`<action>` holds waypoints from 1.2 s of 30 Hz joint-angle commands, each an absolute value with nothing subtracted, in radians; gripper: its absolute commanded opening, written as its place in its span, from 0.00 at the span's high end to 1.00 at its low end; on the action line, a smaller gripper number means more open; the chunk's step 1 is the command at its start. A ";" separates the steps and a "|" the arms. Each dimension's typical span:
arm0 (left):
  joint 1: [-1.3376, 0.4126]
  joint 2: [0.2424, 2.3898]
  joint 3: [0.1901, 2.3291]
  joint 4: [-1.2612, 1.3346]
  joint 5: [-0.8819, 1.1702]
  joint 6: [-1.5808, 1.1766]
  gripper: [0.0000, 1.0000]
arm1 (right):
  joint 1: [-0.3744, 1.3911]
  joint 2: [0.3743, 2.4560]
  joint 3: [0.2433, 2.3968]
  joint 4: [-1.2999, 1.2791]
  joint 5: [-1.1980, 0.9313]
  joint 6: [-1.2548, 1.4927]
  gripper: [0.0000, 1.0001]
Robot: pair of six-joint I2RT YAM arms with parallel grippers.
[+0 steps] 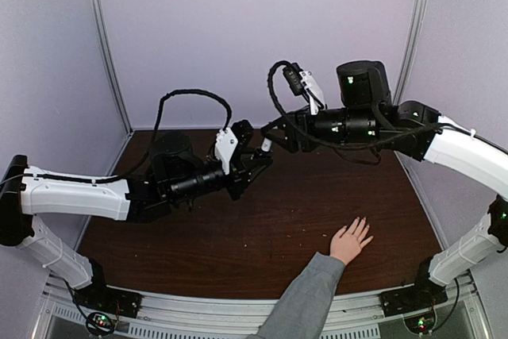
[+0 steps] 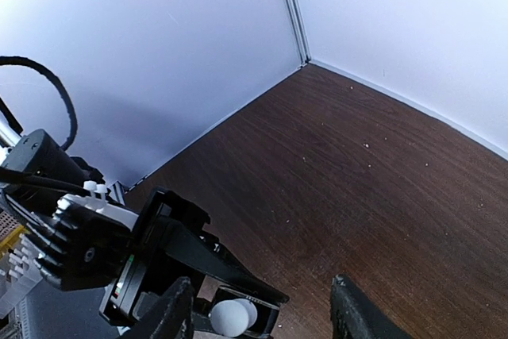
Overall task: Paint the nails
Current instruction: Unscrew the nail polish bottle cap from the nail polish bottle.
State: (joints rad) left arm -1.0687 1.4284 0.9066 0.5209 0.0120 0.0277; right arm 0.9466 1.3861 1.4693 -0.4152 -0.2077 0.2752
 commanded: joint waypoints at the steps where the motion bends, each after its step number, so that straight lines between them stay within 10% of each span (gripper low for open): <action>1: -1.074 1.446 0.912 0.570 -0.049 0.053 1.00 | 0.943 1.416 1.482 -0.420 -0.183 0.333 0.43; 20: -1.073 1.450 0.908 0.589 -0.039 0.034 1.00 | 0.944 1.434 1.462 -0.420 -0.216 0.322 0.84; 36: -1.054 1.418 0.835 0.793 0.491 -0.099 1.00 | 0.940 1.364 1.477 -0.447 -0.411 0.050 0.93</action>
State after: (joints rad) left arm -1.0428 1.4471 0.8463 0.6430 0.2058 -0.0547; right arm 0.9485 1.3918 1.4536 -0.4755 -0.3500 0.1356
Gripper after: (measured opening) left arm 0.220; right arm 0.144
